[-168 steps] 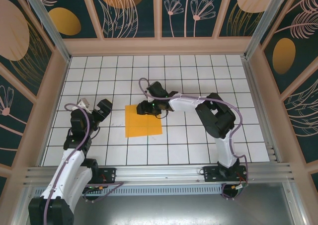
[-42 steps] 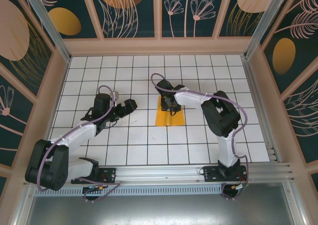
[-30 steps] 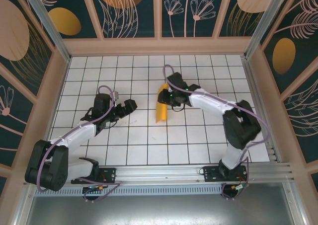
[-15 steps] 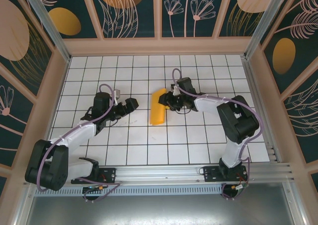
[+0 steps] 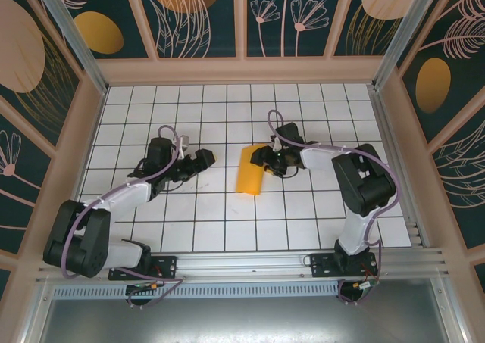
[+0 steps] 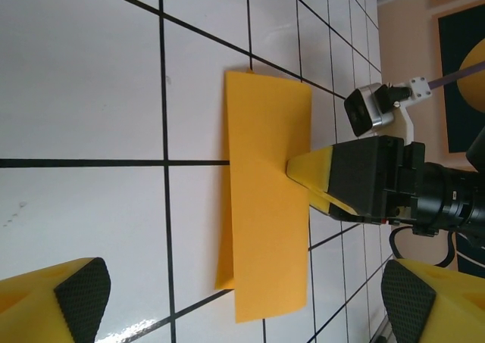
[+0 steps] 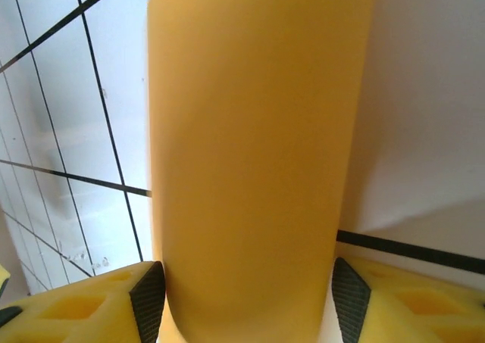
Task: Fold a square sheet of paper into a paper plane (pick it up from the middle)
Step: Fold the square sheet of paper in half at the center of the table.
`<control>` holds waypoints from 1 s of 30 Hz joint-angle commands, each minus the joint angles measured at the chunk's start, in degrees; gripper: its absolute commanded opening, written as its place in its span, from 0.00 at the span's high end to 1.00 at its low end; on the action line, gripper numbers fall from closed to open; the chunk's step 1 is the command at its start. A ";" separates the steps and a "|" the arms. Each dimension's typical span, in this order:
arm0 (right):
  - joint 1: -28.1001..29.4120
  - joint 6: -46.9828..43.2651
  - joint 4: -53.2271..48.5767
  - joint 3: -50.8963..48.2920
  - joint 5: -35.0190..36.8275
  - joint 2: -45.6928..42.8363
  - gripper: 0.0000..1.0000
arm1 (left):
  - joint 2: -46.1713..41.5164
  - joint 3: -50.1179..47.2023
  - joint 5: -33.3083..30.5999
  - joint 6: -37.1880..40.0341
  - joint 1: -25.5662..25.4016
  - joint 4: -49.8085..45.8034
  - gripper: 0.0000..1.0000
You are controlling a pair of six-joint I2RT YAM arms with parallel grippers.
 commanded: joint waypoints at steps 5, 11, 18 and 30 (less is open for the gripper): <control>-0.37 0.47 -0.77 -2.12 3.02 -3.94 0.37 | 2.39 2.31 2.33 0.97 -1.15 2.37 0.07; -0.68 -0.50 -2.64 -2.75 5.62 -4.14 0.42 | 3.99 3.88 2.69 1.44 -2.37 2.30 0.13; -0.72 0.77 -0.15 -3.86 3.53 -3.44 0.47 | 5.92 4.78 2.55 1.30 -3.44 2.49 0.16; 0.00 -3.78 1.06 0.55 -0.49 0.06 0.58 | 6.10 4.78 1.58 1.43 -3.53 1.39 0.15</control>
